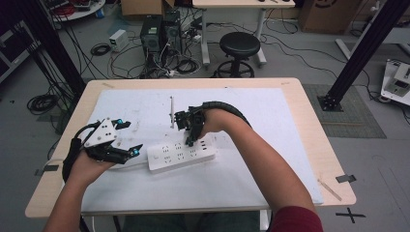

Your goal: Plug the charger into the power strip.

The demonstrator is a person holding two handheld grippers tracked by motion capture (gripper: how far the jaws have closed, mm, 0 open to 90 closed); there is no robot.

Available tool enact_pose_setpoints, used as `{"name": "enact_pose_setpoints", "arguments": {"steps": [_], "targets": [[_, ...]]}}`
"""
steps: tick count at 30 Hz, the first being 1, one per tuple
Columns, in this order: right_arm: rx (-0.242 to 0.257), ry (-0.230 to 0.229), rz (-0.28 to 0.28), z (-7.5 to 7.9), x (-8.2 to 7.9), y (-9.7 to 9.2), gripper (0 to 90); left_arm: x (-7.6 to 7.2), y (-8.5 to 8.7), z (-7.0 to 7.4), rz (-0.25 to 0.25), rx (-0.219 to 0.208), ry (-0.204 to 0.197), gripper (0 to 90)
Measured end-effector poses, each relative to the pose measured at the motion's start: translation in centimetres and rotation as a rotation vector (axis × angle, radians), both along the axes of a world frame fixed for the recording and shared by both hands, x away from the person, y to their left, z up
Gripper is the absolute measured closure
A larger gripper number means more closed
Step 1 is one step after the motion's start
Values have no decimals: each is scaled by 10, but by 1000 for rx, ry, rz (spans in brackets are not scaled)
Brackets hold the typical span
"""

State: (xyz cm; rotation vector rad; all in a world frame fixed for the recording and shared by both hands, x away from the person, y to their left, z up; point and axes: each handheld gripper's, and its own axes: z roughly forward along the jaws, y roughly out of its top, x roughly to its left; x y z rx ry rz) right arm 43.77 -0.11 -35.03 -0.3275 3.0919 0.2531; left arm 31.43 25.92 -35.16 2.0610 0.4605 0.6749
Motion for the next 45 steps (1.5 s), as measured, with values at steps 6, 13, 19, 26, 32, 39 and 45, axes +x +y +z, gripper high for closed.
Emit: {"name": "enact_pose_setpoints", "arguments": {"steps": [6,13,19,26,32,39,45], "targets": [[-24,-3,14,-4,-1,0,635,0,-2,1,-5,1,0,182],[-36,-3,47,-6,-1,5,637,-2,-3,4,-4,3,-7,182],[-71,-25,53,-14,-5,11,638,-4,-2,5,-5,5,-12,182],[-68,-18,43,-15,-4,11,639,-2,-4,5,-5,6,-9,182],[-68,-10,30,-18,-3,13,640,-2,-9,6,-15,8,-12,183],[-61,2,36,-20,-1,11,640,-2,-7,2,-7,6,-4,182],[-51,8,35,-20,0,10,640,-3,-6,1,-6,1,-5,182]]}}
